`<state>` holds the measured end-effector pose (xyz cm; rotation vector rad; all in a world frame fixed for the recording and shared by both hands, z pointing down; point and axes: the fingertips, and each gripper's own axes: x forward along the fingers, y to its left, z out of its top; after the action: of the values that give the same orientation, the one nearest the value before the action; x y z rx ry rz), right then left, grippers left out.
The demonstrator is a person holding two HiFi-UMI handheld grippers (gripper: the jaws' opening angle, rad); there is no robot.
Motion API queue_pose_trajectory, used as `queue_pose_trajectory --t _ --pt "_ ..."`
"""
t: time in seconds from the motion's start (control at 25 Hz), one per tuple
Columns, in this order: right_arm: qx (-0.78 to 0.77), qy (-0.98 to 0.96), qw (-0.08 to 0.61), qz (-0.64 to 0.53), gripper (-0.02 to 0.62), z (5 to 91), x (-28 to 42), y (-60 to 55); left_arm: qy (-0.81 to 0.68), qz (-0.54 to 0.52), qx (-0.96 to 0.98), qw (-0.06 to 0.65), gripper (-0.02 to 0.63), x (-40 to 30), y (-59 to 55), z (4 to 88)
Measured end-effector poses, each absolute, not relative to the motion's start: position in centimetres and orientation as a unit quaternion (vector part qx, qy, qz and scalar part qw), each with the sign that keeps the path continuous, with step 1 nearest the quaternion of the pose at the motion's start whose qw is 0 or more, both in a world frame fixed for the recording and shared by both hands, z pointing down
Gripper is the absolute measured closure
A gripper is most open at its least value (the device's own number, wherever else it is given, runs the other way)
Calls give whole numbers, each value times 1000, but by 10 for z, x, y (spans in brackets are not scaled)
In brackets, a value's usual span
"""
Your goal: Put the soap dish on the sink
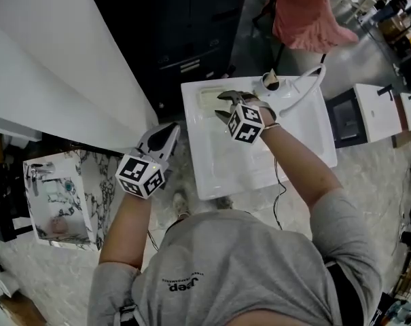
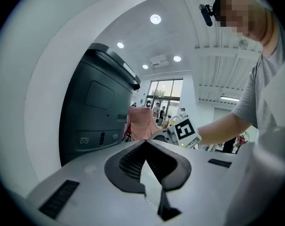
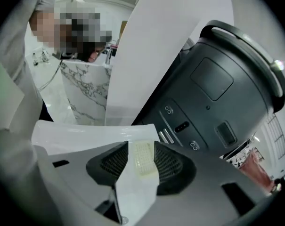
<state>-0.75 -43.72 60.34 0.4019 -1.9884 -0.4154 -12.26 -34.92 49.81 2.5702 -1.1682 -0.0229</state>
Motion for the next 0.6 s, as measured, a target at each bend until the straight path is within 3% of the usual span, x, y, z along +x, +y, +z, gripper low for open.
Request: queue_pose_trajectory --t 0.6 --pt "235 -936 262 -23 421 445 18 -372 -428 -27 895 126 592 -127 -324 424"
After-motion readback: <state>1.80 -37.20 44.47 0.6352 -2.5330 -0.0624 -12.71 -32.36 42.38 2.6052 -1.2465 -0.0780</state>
